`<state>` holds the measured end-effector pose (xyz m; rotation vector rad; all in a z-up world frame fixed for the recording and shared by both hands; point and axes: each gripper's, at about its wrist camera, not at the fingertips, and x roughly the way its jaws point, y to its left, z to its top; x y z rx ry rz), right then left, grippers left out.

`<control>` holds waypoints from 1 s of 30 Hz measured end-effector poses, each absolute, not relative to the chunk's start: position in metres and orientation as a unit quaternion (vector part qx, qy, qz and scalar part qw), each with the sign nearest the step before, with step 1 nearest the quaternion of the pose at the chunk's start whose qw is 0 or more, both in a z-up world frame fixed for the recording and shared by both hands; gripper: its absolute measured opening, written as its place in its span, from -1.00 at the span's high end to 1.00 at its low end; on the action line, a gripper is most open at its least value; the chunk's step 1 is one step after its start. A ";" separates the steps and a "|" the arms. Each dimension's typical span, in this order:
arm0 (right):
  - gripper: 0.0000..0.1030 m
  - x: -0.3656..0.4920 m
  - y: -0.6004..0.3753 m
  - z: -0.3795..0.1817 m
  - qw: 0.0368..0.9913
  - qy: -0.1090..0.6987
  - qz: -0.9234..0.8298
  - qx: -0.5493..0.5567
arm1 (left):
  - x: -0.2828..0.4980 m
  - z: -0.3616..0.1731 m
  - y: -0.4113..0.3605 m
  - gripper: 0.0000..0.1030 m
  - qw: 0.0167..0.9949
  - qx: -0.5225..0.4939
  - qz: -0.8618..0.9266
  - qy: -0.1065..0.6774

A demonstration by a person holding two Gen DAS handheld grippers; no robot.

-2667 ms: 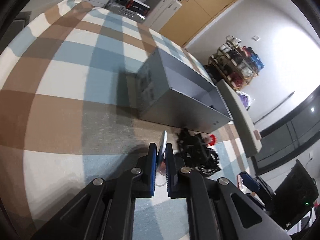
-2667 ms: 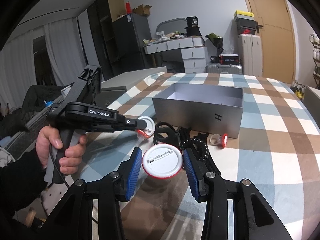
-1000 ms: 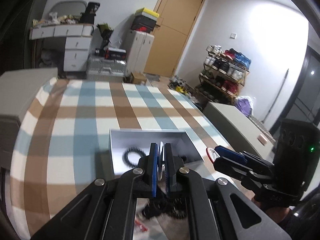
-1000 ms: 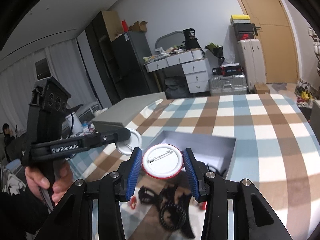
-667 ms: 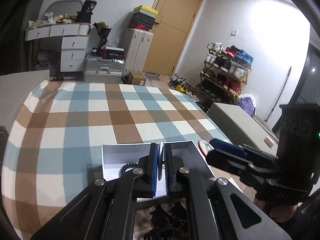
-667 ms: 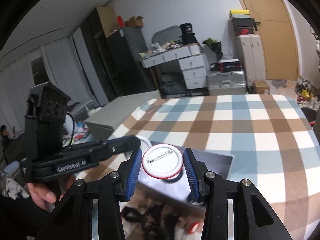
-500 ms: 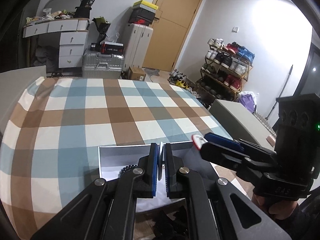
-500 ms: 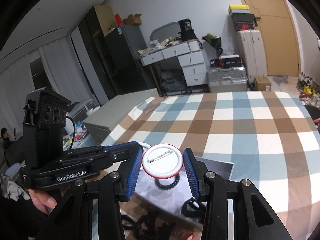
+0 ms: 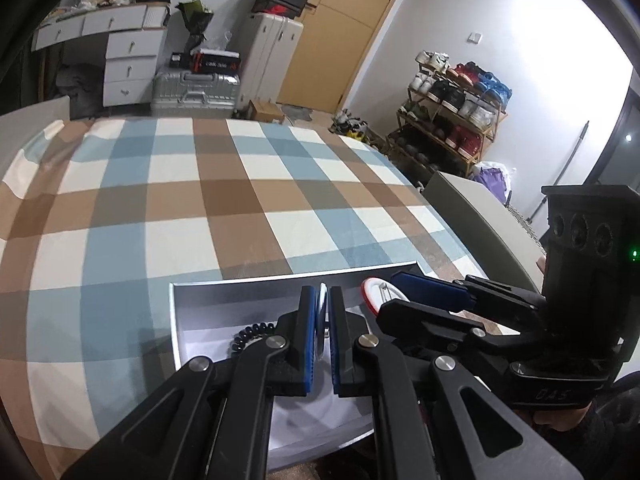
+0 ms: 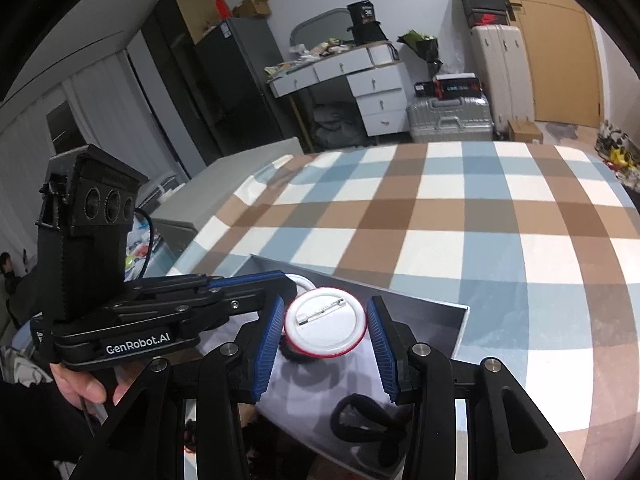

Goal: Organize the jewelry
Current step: 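Lower both badges into the grey box and open both tools, then withdraw both tools from the box toward the remaining jewelry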

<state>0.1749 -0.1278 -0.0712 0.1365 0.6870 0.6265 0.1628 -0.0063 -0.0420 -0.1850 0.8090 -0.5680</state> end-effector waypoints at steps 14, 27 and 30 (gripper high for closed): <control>-0.05 0.162 -0.135 -0.060 0.909 0.301 0.282 0.067 | 0.165 -0.037 -0.006 -0.04 0.874 -0.096 -0.263 0.398; -0.64 0.106 -0.148 -0.020 0.938 0.222 0.260 0.063 | 0.125 -0.006 0.009 -0.53 0.920 -0.068 -0.193 0.336; -0.75 0.095 -0.147 -0.016 0.941 0.210 0.260 0.061 | 0.112 0.000 0.009 -0.62 0.935 -0.038 -0.154 0.317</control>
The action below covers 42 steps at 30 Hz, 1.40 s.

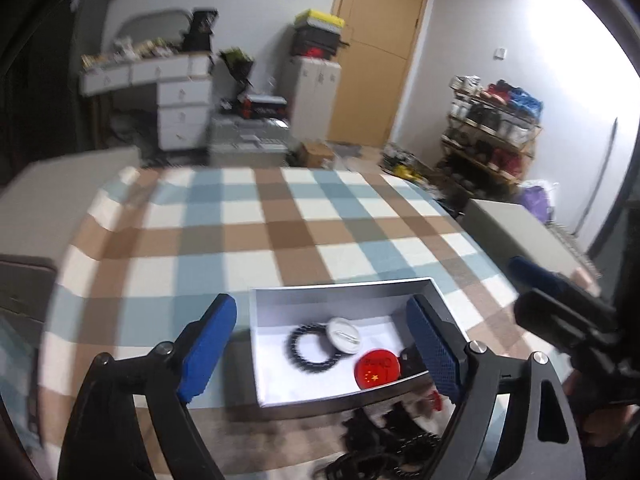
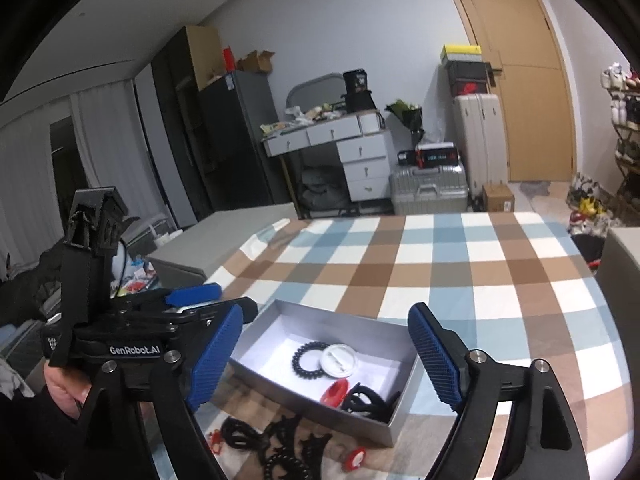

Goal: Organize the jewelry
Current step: 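Withdraw both tools from the box toward the remaining jewelry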

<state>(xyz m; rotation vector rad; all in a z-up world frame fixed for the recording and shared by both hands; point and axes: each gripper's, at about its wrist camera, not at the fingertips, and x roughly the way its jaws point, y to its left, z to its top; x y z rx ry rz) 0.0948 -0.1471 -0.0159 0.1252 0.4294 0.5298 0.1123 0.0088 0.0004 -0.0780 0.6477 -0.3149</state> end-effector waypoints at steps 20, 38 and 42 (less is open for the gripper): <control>-1.00 0.026 -0.139 -0.010 0.951 0.160 0.258 0.057 | 0.056 0.011 0.026 -0.97 0.962 -0.014 -0.055 0.268; -1.00 0.009 -0.137 -0.063 0.955 0.197 0.216 0.040 | 0.036 -0.063 0.047 -0.97 0.924 -0.040 -0.049 0.376; -1.00 0.008 -0.134 -0.074 0.952 0.213 0.218 0.032 | 0.035 -0.077 0.043 -0.97 0.914 -0.037 -0.063 0.400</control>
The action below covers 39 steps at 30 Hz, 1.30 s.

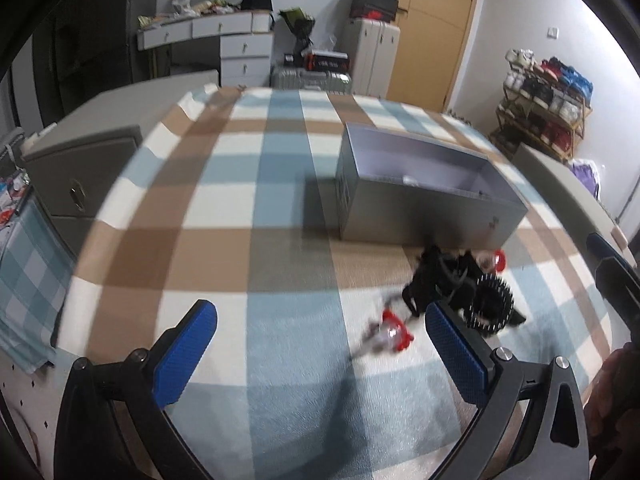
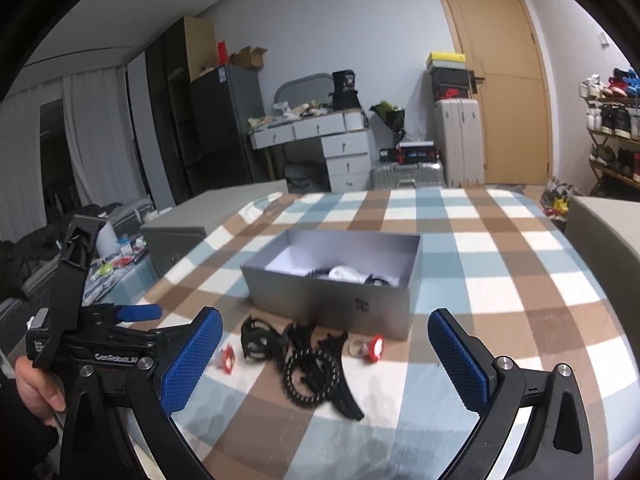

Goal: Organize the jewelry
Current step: 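Withdraw both tools from the box toward the remaining jewelry, then grasp the red ring with clear stone with the left tool while the right tool grasps the red flower ring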

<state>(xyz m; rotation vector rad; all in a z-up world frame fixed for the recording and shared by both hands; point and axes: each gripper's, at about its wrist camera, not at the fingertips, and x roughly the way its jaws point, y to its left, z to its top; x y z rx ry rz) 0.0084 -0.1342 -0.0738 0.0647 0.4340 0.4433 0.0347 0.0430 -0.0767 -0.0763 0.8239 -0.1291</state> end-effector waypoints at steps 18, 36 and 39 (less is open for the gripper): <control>-1.00 0.007 -0.140 -0.098 0.925 0.271 0.256 0.066 | 0.038 -0.091 0.023 -0.68 0.899 -0.005 -0.103 0.425; -1.00 0.006 -0.144 -0.102 0.923 0.279 0.255 0.073 | 0.040 -0.089 0.021 0.55 0.893 0.001 -0.133 0.430; -1.00 0.006 -0.146 -0.103 0.922 0.283 0.252 0.074 | 0.038 -0.087 0.021 0.55 0.894 -0.005 -0.138 0.427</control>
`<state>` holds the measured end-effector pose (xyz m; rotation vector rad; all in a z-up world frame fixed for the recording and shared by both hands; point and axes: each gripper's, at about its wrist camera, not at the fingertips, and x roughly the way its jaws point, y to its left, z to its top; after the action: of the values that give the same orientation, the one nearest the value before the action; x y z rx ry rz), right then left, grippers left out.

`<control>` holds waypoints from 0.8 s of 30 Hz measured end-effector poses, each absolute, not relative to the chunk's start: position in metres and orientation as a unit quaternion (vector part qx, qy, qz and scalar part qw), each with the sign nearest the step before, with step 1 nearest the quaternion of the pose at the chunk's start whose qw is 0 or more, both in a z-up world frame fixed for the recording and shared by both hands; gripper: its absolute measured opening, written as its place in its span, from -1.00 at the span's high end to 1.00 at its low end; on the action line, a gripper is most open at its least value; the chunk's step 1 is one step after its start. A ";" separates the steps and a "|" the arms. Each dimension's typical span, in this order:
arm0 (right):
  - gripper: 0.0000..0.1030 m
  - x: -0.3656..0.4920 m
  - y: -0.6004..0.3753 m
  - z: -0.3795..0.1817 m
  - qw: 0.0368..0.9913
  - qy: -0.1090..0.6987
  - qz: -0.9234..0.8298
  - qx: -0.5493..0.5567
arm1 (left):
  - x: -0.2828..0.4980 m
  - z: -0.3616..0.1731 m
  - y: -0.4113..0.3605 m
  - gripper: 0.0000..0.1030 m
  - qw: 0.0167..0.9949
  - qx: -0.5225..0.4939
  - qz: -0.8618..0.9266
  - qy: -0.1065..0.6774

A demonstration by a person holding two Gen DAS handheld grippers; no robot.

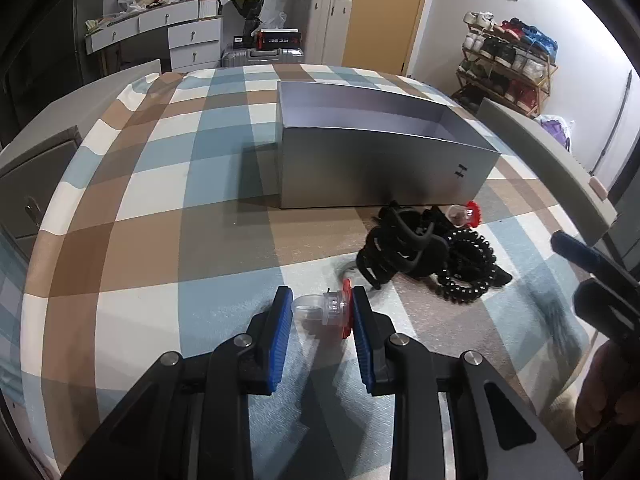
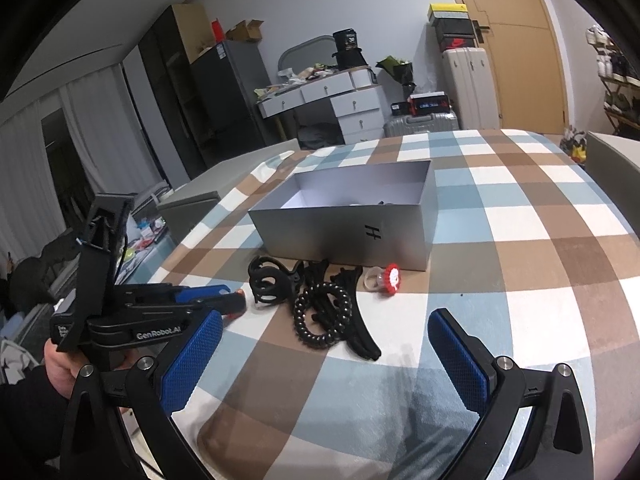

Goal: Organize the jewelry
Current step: 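Grasp the red ring with clear stone with the left tool while the right tool grasps the red flower ring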

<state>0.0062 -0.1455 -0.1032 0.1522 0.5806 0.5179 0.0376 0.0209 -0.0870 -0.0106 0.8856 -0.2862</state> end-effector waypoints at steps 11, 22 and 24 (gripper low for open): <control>-1.00 0.017 -0.157 -0.105 0.916 0.300 0.246 0.104 | 0.031 -0.082 0.025 0.55 0.895 -0.023 -0.137 0.423; -0.85 0.055 -0.170 -0.109 0.904 0.343 0.222 0.128 | 0.021 -0.075 0.032 0.55 0.903 -0.030 -0.134 0.408; -0.79 0.063 -0.168 -0.108 0.901 0.350 0.221 0.126 | 0.020 -0.075 0.033 0.55 0.903 -0.031 -0.134 0.406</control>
<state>0.0627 -0.1675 -0.1084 0.2599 0.7246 0.4569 0.0198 0.0330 -0.0746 -0.0647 0.8397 -0.2770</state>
